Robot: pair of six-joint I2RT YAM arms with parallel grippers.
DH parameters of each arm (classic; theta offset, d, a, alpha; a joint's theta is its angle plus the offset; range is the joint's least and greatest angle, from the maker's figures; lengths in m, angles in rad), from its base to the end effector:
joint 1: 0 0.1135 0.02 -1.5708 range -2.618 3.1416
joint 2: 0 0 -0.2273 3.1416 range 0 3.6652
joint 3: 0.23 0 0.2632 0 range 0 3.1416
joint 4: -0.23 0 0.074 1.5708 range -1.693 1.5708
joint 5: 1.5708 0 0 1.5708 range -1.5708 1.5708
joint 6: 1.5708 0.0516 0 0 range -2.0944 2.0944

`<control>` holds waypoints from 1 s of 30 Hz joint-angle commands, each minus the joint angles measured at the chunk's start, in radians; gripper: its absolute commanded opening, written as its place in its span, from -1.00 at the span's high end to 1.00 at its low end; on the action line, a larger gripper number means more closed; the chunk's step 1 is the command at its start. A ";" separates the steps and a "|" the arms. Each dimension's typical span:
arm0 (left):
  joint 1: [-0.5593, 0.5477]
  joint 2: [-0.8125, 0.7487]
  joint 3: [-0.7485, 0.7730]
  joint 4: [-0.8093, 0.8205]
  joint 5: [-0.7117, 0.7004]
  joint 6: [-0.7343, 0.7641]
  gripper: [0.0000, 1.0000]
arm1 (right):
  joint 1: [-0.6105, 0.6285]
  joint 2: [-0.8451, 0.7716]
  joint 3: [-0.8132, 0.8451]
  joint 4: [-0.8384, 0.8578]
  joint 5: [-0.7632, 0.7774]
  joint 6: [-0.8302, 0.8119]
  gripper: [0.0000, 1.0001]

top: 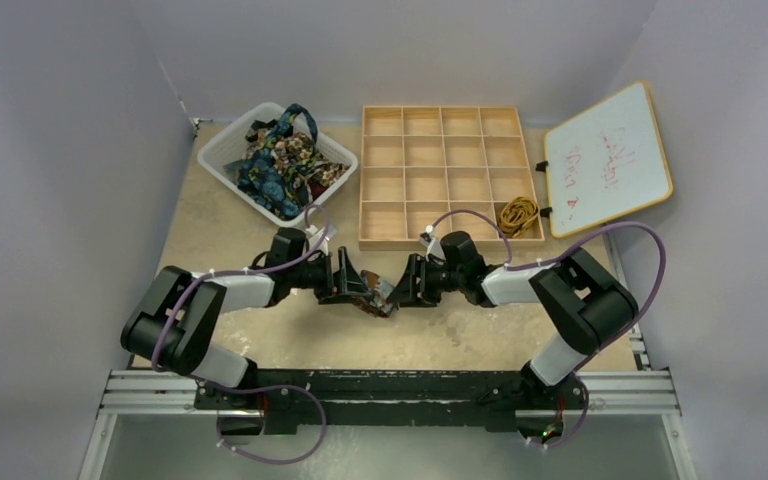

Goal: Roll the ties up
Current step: Pick up the tie at the center of the board.

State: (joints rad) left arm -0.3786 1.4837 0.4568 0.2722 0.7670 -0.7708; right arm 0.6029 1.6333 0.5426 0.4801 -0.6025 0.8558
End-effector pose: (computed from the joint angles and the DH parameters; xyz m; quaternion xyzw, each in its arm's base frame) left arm 0.2331 -0.1313 0.0756 -0.0202 0.8638 -0.4883 0.1222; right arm 0.2316 0.1949 0.0740 -0.0291 0.8575 0.4901 0.1535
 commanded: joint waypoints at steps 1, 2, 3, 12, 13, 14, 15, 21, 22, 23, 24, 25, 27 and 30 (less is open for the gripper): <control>0.007 0.006 -0.014 0.050 0.020 0.007 -0.63 | 0.001 0.016 -0.012 0.016 0.032 -0.003 -0.10; 0.007 0.012 -0.014 0.054 0.022 0.009 -0.63 | 0.001 0.019 -0.013 0.018 0.031 -0.004 -0.09; 0.007 0.019 -0.015 0.060 0.028 0.010 -0.63 | 0.001 0.022 -0.013 0.018 0.029 -0.003 -0.07; 0.006 0.098 -0.045 0.184 0.071 0.004 -0.56 | 0.002 0.065 -0.005 0.007 0.012 -0.011 -0.01; 0.006 0.108 -0.049 0.205 0.084 -0.003 -0.55 | 0.001 0.069 -0.002 0.001 0.013 -0.013 -0.01; 0.006 0.112 -0.057 0.227 0.092 -0.014 -0.54 | 0.001 0.071 -0.001 -0.002 0.016 -0.013 0.00; 0.006 0.110 -0.066 0.245 0.094 -0.023 -0.53 | 0.001 0.072 0.000 -0.004 0.018 -0.012 0.01; -0.003 0.122 -0.087 0.317 0.120 -0.065 -0.50 | 0.004 0.072 0.002 0.005 0.012 -0.008 0.02; -0.005 0.128 -0.088 0.326 0.118 -0.074 -0.49 | 0.004 0.075 0.002 0.007 0.011 -0.010 0.02; -0.009 0.135 -0.087 0.338 0.118 -0.079 -0.48 | 0.003 0.082 0.001 0.007 0.010 -0.010 0.02; -0.014 0.143 -0.086 0.350 0.119 -0.089 -0.48 | 0.003 0.084 -0.001 0.017 0.004 -0.008 0.03; -0.017 0.152 -0.084 0.355 0.116 -0.097 -0.48 | 0.004 0.085 -0.006 0.024 0.001 -0.005 0.03; -0.030 0.171 -0.077 0.373 0.107 -0.114 -0.47 | 0.005 0.083 -0.010 0.032 0.000 0.001 0.03; -0.049 0.202 -0.072 0.415 0.096 -0.145 -0.46 | 0.005 0.087 -0.005 0.029 -0.002 -0.004 0.03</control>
State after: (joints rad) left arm -0.4000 1.6390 0.3843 0.6277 0.8845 -0.8829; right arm 0.6018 1.6917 0.5442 0.5533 -0.6357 0.8726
